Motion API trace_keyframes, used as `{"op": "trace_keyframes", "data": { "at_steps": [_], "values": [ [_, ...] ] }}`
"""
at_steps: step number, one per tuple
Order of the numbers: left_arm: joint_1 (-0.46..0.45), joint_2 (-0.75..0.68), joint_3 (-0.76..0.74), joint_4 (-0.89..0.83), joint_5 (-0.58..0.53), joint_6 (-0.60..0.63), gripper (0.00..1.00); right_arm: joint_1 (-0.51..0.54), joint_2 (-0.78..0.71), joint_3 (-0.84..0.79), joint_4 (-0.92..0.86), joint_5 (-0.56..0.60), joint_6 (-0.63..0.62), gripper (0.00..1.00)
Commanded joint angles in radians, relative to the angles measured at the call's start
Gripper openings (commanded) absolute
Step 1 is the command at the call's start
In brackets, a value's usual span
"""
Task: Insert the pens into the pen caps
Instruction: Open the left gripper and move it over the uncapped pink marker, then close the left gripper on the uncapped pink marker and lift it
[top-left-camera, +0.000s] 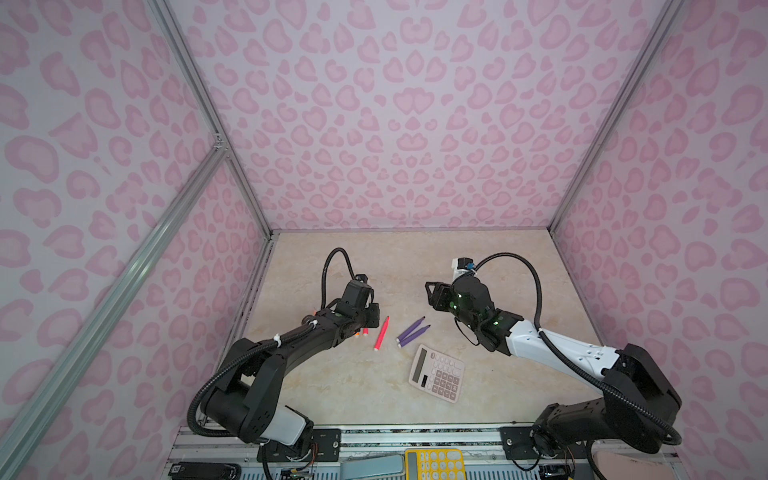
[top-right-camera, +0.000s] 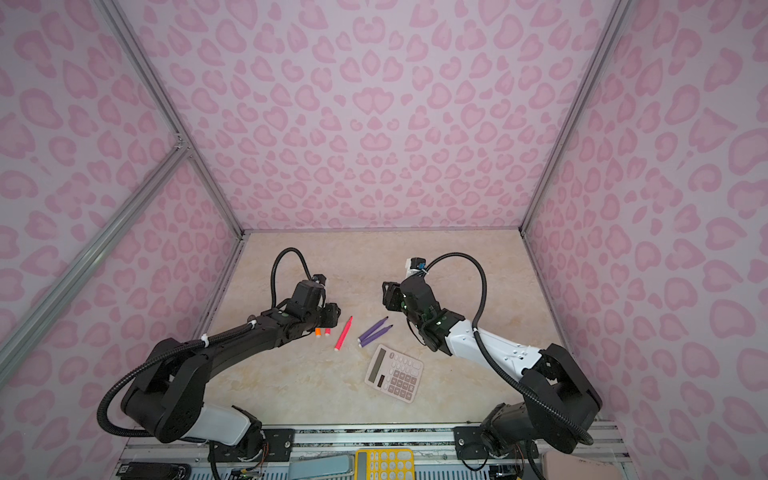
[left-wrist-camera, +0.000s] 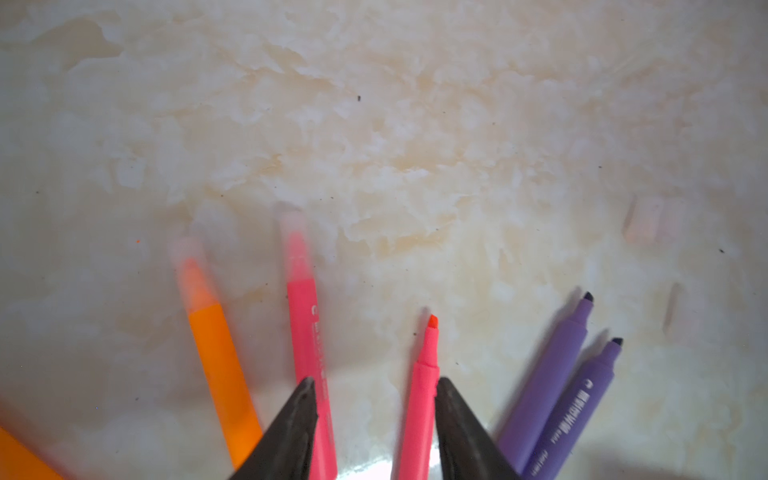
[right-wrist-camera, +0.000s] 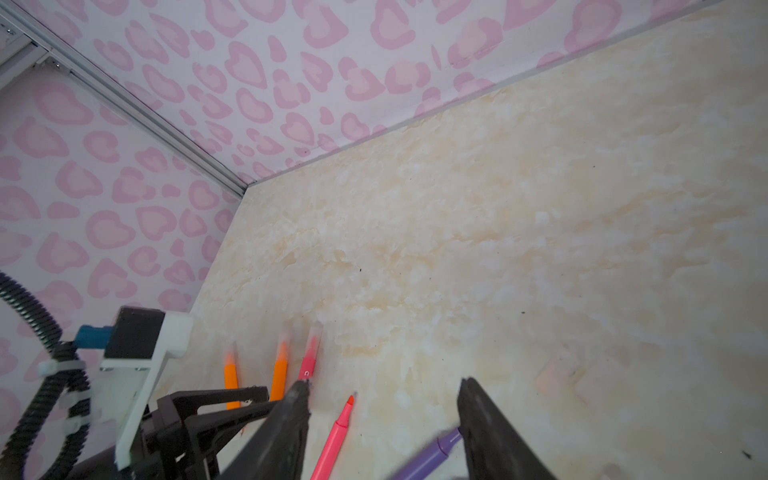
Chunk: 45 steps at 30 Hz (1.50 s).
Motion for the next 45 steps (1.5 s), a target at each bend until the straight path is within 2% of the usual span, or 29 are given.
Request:
{"op": "trace_keyframes", "data": {
  "at_steps": [1,7,20,25,29,34,39,45],
  "values": [
    [-0.043,-0.031,-0.018,0.014,0.015,0.047,0.48,-0.001,-0.012,-0.011,-0.002,0.031,-0.008,0.59],
    [-0.105,0.047,-0.015,-0.010,0.007,0.055,0.46,-0.006,-0.016,-0.020,0.004,0.032,-0.007,0.59],
    [-0.137,0.146,0.012,-0.067,-0.037,0.039,0.44,-0.007,-0.016,-0.021,0.004,0.025,-0.005,0.59],
    [-0.143,0.191,0.040,-0.105,-0.068,0.040,0.33,-0.005,-0.023,-0.025,0.002,0.030,-0.007,0.59],
    [-0.150,0.202,0.045,-0.111,-0.071,0.040,0.31,-0.006,-0.022,-0.025,0.002,0.031,-0.007,0.59],
    [-0.153,0.199,0.048,-0.118,-0.077,0.045,0.24,-0.005,-0.015,-0.021,0.004,0.029,-0.007,0.59],
    [-0.154,0.209,0.056,-0.122,-0.080,0.051,0.05,-0.006,-0.017,-0.020,0.002,0.031,-0.008,0.59],
    [-0.154,0.145,0.052,-0.070,-0.090,0.062,0.03,-0.002,-0.013,-0.026,0.018,0.028,0.003,0.59]
  ]
}}
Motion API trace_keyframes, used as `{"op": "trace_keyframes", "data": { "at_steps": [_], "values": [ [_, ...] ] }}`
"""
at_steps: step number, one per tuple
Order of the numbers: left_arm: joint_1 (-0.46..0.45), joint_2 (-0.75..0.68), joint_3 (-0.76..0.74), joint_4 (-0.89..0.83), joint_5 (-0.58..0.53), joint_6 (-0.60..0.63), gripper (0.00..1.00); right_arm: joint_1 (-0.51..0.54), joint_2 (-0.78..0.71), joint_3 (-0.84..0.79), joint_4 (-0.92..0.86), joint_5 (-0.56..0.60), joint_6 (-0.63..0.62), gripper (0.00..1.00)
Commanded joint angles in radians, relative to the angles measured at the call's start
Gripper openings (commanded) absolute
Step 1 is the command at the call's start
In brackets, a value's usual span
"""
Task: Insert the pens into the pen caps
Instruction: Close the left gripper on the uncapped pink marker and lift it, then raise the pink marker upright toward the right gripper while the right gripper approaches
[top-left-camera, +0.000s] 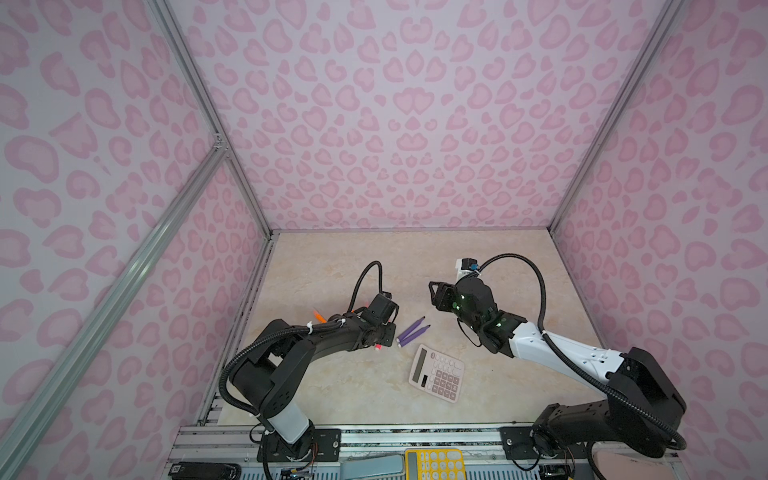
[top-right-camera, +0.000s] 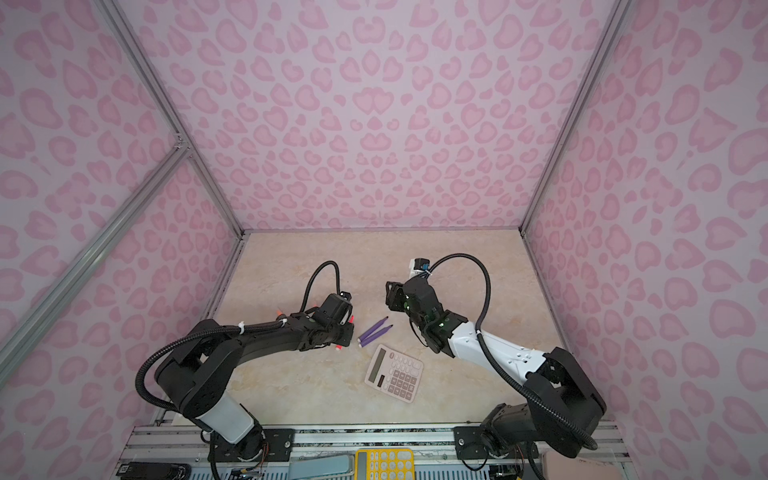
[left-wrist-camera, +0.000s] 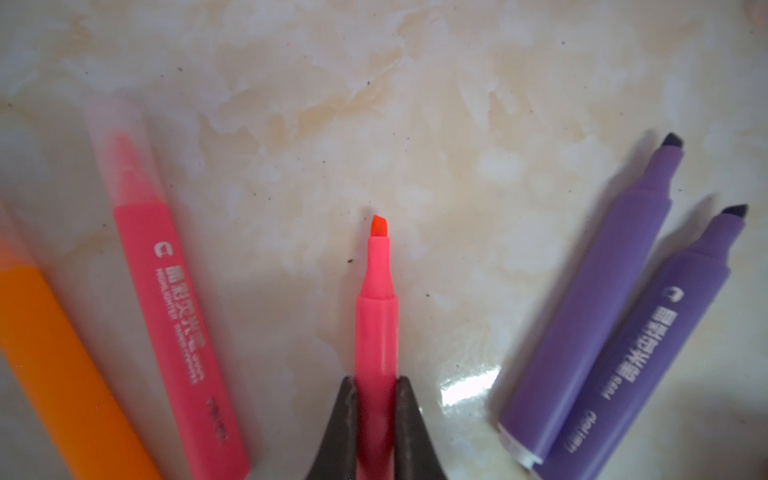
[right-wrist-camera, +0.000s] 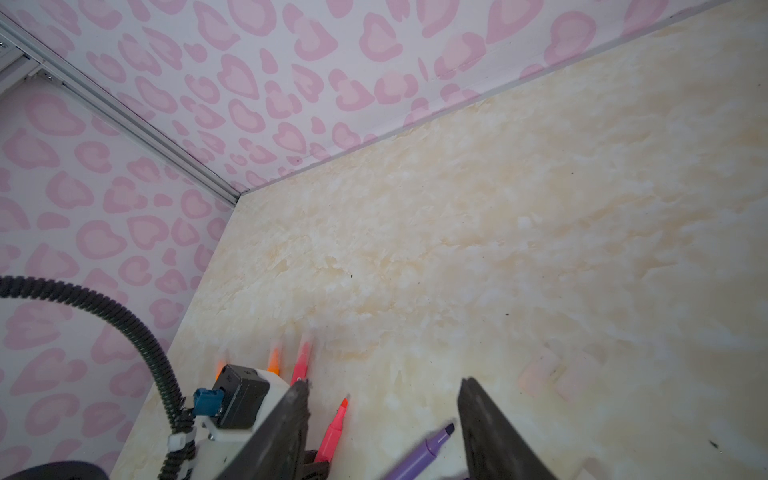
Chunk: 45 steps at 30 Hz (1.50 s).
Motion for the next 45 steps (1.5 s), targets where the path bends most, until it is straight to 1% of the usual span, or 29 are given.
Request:
{"op": "trace_keyframes", "data": {
  "at_steps": [1,5,8,10,15,21,22,27,29,35,39,40,43,45],
  "values": [
    [-0.001,-0.074,0.000,0.030,-0.005,0.012,0.03,0.009,0.012,-0.009,0.027,0.003,0.011,0.59],
    [0.001,-0.197,0.016,0.094,-0.014,0.017,0.03,0.055,0.049,-0.011,0.092,-0.023,0.040,0.60],
    [-0.001,-0.254,0.022,0.161,0.037,0.028,0.03,0.097,0.086,-0.010,0.159,-0.054,0.061,0.59],
    [0.000,-0.263,0.028,0.185,0.077,0.038,0.03,0.110,0.107,-0.003,0.190,-0.083,0.067,0.58],
    [-0.001,-0.262,0.012,0.245,0.184,0.054,0.03,0.119,0.156,0.037,0.182,-0.128,0.067,0.57],
    [-0.005,-0.274,-0.023,0.310,0.242,0.046,0.03,0.118,0.204,0.063,0.191,-0.165,0.089,0.55],
    [-0.008,-0.278,-0.028,0.321,0.246,0.046,0.03,0.118,0.209,0.066,0.189,-0.169,0.093,0.54],
    [-0.017,-0.300,-0.052,0.339,0.259,0.055,0.03,0.116,0.208,0.066,0.184,-0.161,0.108,0.40],
    [-0.021,-0.305,-0.059,0.378,0.265,0.057,0.03,0.116,0.205,0.060,0.197,-0.169,0.117,0.35],
    [-0.024,-0.311,-0.070,0.405,0.261,0.054,0.03,0.117,0.204,0.044,0.222,-0.177,0.151,0.27],
    [-0.025,-0.311,-0.072,0.410,0.271,0.058,0.03,0.116,0.198,0.033,0.232,-0.172,0.162,0.15],
    [-0.025,-0.310,-0.072,0.412,0.275,0.059,0.05,0.116,0.197,0.030,0.232,-0.170,0.164,0.13],
    [-0.027,-0.306,-0.076,0.425,0.279,0.062,0.18,0.115,0.193,0.028,0.235,-0.171,0.168,0.08],
    [-0.028,-0.300,-0.077,0.429,0.281,0.063,0.26,0.116,0.191,0.025,0.238,-0.175,0.168,0.07]
  ]
}}
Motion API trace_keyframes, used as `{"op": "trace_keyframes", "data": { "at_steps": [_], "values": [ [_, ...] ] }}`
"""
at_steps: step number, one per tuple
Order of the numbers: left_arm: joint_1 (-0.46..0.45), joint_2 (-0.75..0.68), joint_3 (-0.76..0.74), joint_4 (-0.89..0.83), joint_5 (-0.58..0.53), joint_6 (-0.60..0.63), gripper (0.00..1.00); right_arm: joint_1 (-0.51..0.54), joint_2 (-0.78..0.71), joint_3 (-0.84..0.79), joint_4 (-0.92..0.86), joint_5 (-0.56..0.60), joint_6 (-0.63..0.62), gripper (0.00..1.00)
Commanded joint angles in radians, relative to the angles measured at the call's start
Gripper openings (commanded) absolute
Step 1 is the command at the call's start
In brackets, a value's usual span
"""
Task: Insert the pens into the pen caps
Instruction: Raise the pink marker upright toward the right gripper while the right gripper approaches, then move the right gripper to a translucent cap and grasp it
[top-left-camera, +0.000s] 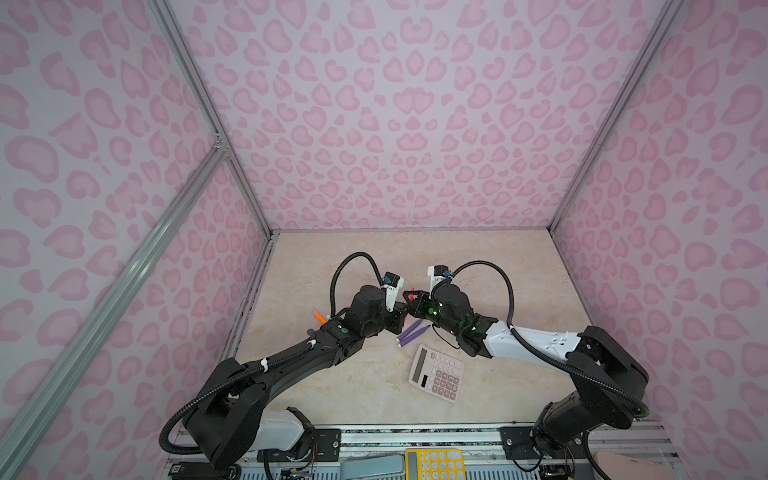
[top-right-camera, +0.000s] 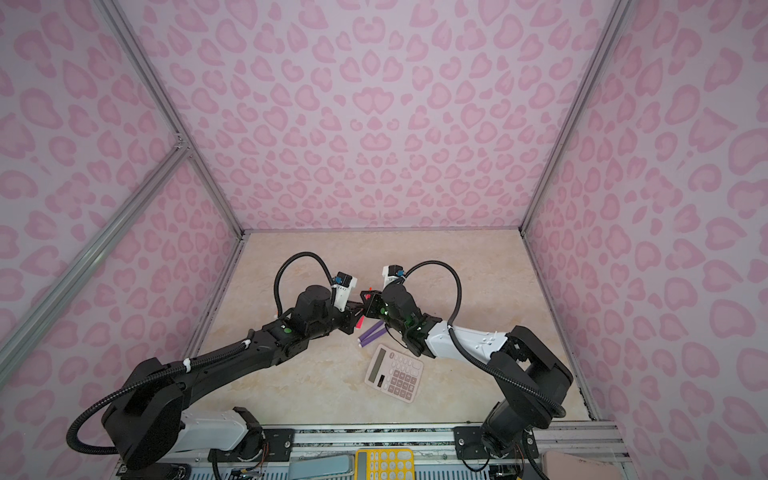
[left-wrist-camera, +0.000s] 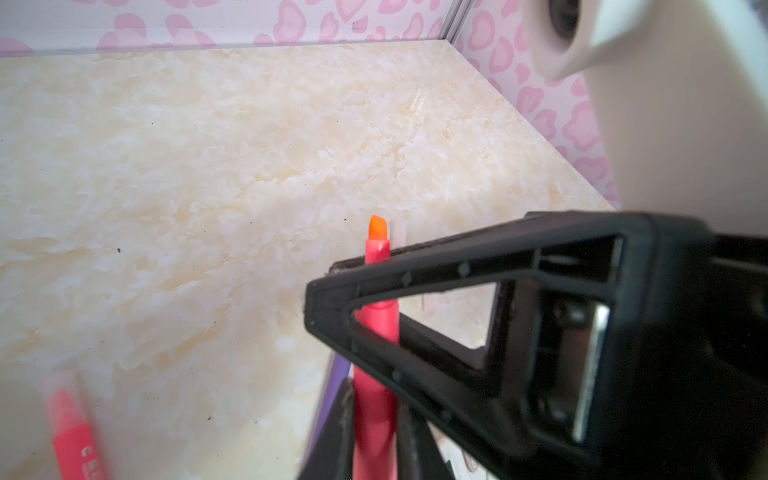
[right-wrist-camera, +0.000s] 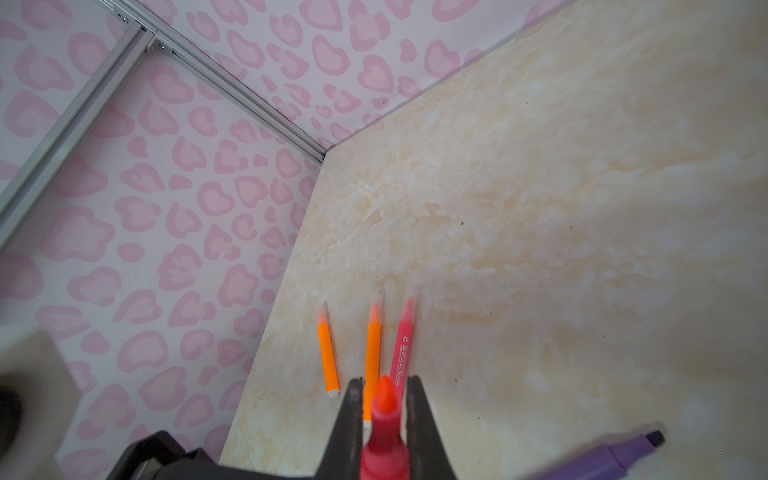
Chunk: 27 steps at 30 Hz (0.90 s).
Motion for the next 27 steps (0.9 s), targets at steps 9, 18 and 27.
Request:
{"op": "trace_keyframes", "data": {
  "at_steps": [9,18,27],
  "values": [
    [-0.005,0.044,0.026,0.092,0.013,0.008,0.29,0.004,0.005,-0.008,0.011,-0.022,0.003,0.05],
    [-0.005,0.085,0.055,0.111,0.010,0.011,0.11,0.005,0.005,-0.008,0.014,-0.030,0.007,0.09],
    [0.010,0.048,0.060,0.089,-0.158,-0.003,0.03,-0.007,-0.105,-0.056,-0.089,0.090,-0.039,0.54]
  ]
}}
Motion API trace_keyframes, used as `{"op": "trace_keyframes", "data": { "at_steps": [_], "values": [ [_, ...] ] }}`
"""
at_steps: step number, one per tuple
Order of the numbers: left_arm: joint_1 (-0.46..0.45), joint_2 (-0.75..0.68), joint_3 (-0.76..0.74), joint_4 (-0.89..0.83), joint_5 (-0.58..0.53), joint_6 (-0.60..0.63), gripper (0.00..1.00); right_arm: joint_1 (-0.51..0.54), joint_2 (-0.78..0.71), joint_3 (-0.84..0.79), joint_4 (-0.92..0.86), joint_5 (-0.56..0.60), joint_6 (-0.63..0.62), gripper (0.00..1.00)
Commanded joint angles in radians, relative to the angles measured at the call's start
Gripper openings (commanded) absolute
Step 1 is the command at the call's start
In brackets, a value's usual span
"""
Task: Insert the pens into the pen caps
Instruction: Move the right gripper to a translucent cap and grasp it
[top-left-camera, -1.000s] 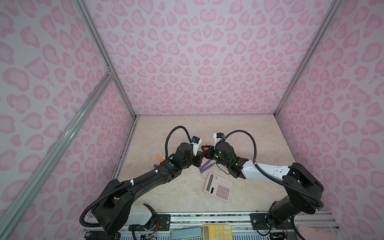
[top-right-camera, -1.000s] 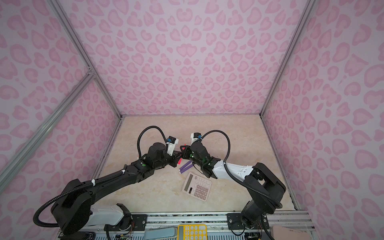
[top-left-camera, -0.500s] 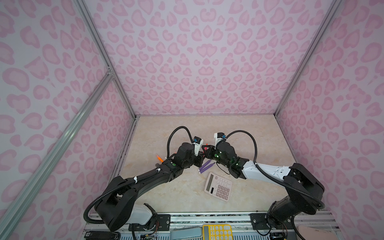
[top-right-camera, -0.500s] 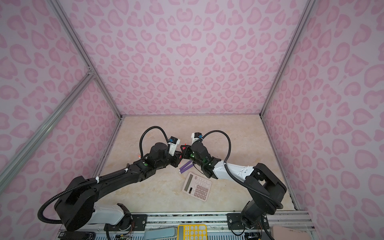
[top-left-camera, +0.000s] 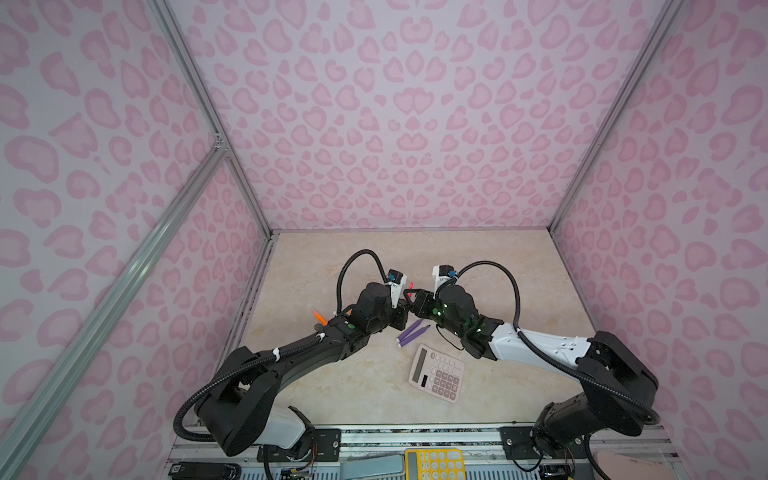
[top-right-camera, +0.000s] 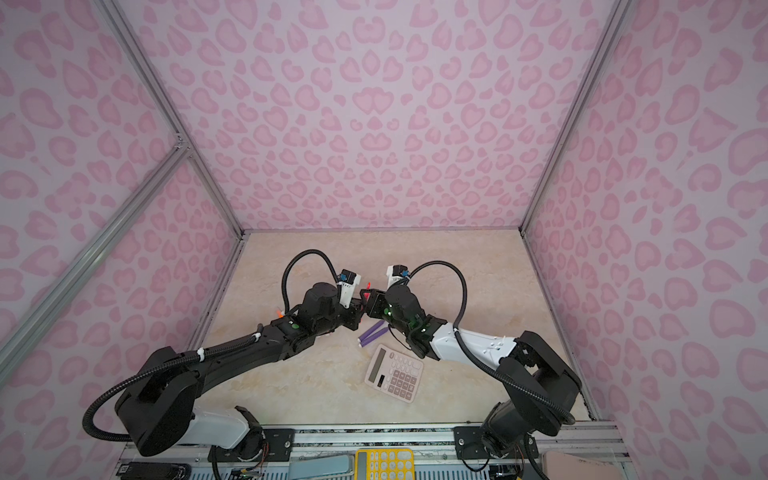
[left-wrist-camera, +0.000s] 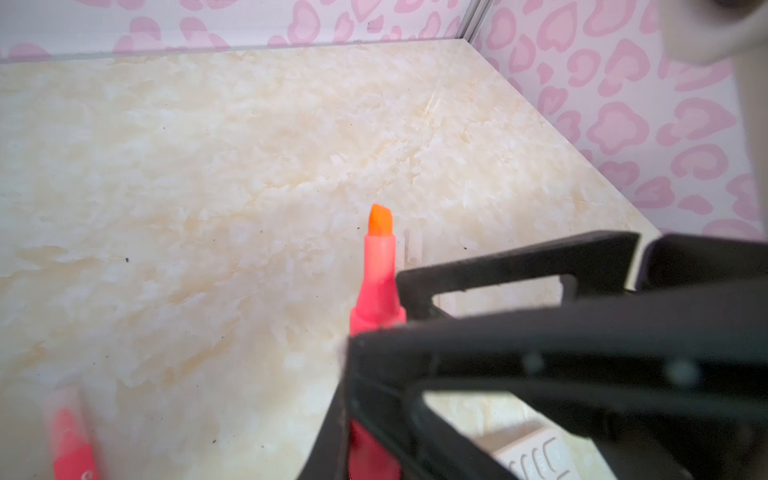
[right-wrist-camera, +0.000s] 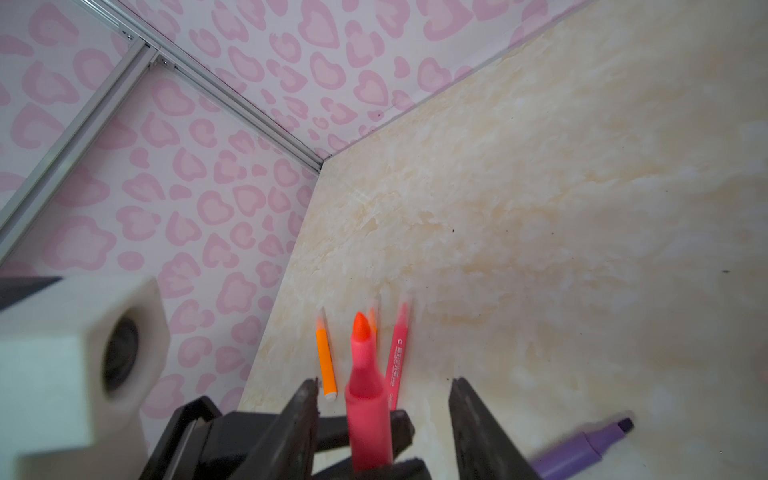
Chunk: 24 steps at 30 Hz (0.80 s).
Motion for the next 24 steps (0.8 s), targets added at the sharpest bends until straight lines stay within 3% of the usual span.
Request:
{"op": "trace_keyframes", "data": {
  "at_steps": [1,8,11,17,24],
  "values": [
    [0.024,-0.032,0.015,0.054,-0.103,-0.013,0.03,-0.006,-0.053,-0.038,-0.073,0.081,-0.029,0.54],
    [0.074,-0.123,-0.124,0.103,-0.145,-0.004,0.03,-0.024,-0.213,-0.168,-0.221,0.332,0.008,0.48],
    [0.075,-0.163,-0.177,0.109,-0.098,-0.018,0.03,-0.050,-0.234,-0.180,-0.364,0.428,0.045,0.42],
    [0.062,-0.182,-0.278,0.212,0.133,-0.067,0.03,-0.066,-0.160,-0.166,-0.479,0.406,0.086,0.39],
    [0.039,-0.179,-0.365,0.261,0.158,-0.091,0.03,-0.064,0.051,-0.017,-0.618,0.401,0.105,0.36]
  ]
}}
